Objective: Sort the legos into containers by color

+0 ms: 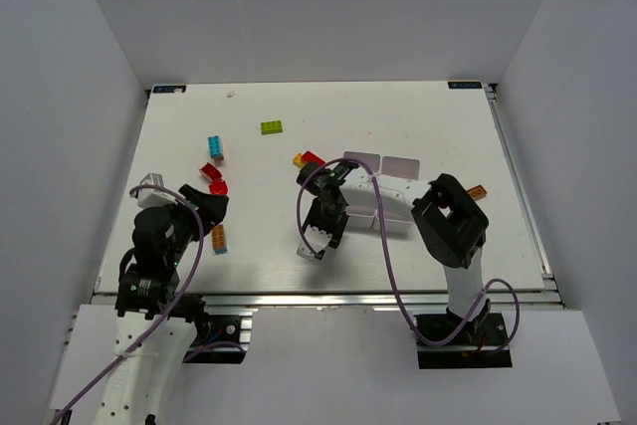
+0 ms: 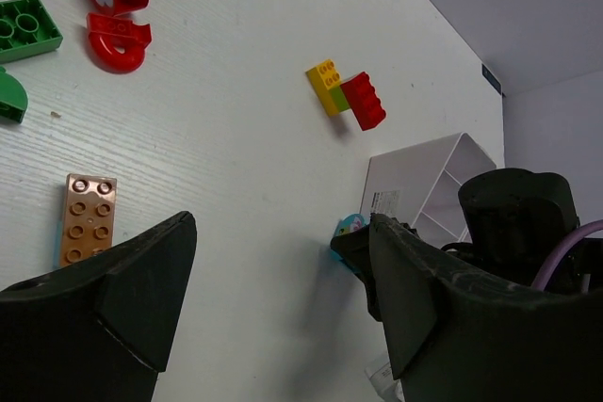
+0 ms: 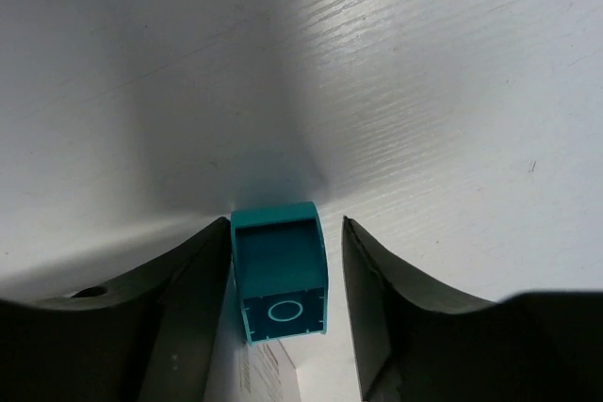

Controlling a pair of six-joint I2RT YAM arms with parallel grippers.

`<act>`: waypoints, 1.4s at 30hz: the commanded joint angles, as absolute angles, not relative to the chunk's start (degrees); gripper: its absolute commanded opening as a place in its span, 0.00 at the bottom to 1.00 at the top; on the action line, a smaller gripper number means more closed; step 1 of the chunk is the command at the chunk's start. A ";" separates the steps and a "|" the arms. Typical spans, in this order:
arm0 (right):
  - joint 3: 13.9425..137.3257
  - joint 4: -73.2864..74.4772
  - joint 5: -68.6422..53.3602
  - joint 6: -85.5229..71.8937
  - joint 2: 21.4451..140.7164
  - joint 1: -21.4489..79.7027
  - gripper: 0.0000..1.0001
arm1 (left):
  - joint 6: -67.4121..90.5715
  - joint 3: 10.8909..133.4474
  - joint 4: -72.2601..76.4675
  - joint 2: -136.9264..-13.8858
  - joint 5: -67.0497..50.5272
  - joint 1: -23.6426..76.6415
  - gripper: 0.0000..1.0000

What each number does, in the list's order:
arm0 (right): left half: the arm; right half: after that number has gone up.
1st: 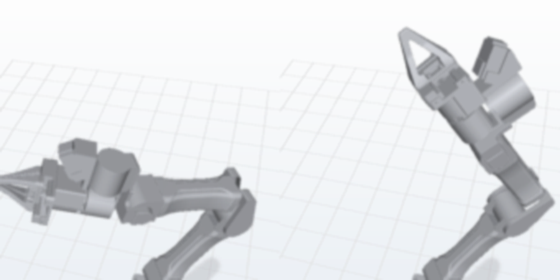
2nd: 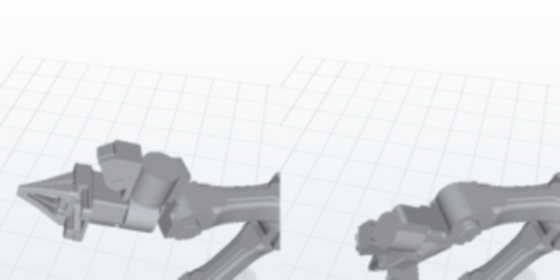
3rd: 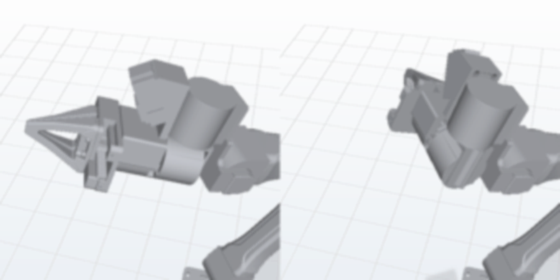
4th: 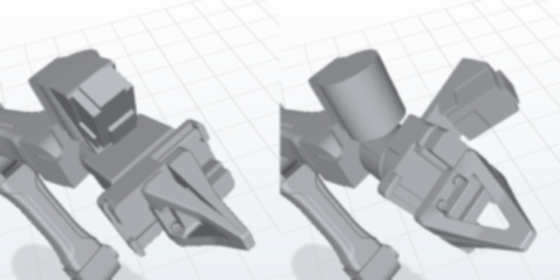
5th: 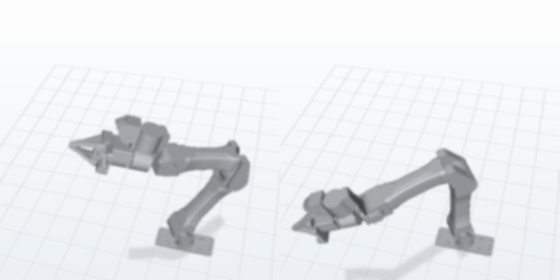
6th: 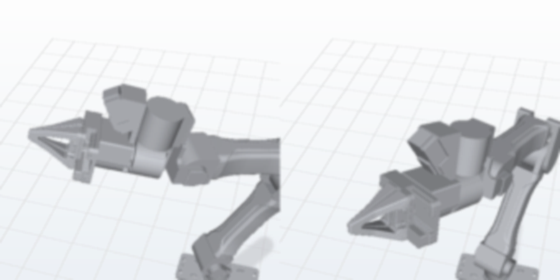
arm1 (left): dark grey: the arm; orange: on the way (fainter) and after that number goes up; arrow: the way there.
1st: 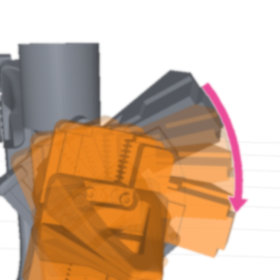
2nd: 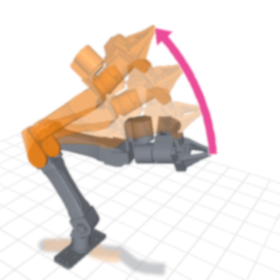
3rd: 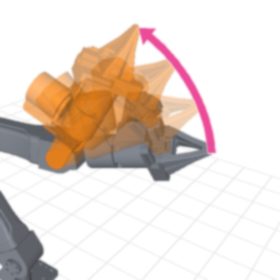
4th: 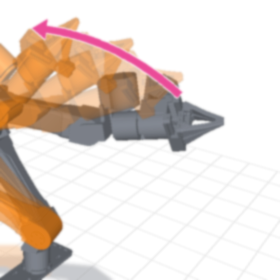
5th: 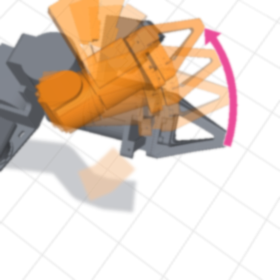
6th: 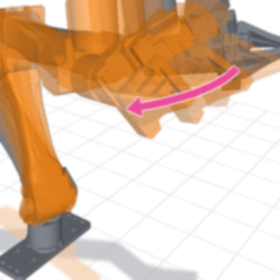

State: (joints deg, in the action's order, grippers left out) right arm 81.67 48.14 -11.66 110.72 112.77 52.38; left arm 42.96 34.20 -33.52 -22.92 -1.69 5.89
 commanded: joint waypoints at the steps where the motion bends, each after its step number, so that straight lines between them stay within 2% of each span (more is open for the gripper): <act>1: 84.46 48.95 -9.06 109.60 113.55 53.44 0.54 | 43.24 34.89 -35.24 -22.33 -0.88 5.71 0.83; 3: 83.85 48.17 -7.83 108.81 113.91 53.70 0.48 | 43.24 34.98 -35.42 -21.97 -0.79 5.71 0.83; 5: 84.54 48.33 -7.73 106.80 114.08 53.79 0.21 | 43.42 35.16 -35.51 -21.80 -0.88 5.71 0.84; 6: 86.38 49.30 -9.82 104.61 113.73 53.79 0.15 | 43.50 35.42 -35.77 -21.71 -0.88 5.71 0.83; 7: 88.92 50.00 -16.28 101.02 112.34 53.70 0.11 | 43.59 35.77 -35.95 -21.53 -0.79 5.71 0.83; 9: 99.36 51.15 -29.57 83.58 111.54 53.44 0.00 | 44.55 35.25 -35.51 -21.36 -0.79 5.71 0.83; 10: 102.54 48.80 -35.19 72.10 110.23 53.00 0.00 | 45.17 34.90 -34.64 -21.27 -0.88 5.71 0.83; 13: 95.39 27.95 -38.15 48.26 102.60 50.29 0.00 | 45.79 34.54 -32.43 -22.67 -2.11 5.71 0.83; 16: 99.13 25.74 -37.79 29.14 102.22 40.30 0.00 | 45.35 36.47 -33.66 -25.48 -1.32 5.71 0.83; 17: 96.53 25.58 -35.88 26.13 100.74 37.47 0.00 | 45.61 36.56 -34.10 -26.01 -1.32 5.71 0.83; 20: 89.50 22.33 -31.48 24.18 96.51 32.62 0.00 | 46.05 36.48 -34.28 -26.63 -1.32 5.71 0.83; 25: 86.57 22.33 -31.11 24.96 95.10 23.49 0.00 | 46.41 36.12 -34.19 -27.68 -1.14 5.71 0.83; 31: 85.43 22.85 -33.04 29.26 95.10 20.74 0.00 | 46.32 36.04 -33.66 -29.36 -1.41 5.71 0.83; 37: 83.94 22.33 -34.36 29.35 95.10 20.74 0.07 | 46.32 35.95 -34.36 -29.09 -0.88 5.71 0.83; 42: 81.83 20.22 -35.50 29.71 94.40 20.83 0.17 | 46.76 37.17 -35.68 -28.65 2.01 5.71 0.83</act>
State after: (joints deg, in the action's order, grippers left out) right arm 83.02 23.09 -33.23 28.97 97.19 20.73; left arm 46.41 34.57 -34.52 -29.19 -0.80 5.89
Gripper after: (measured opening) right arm 0.431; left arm 0.833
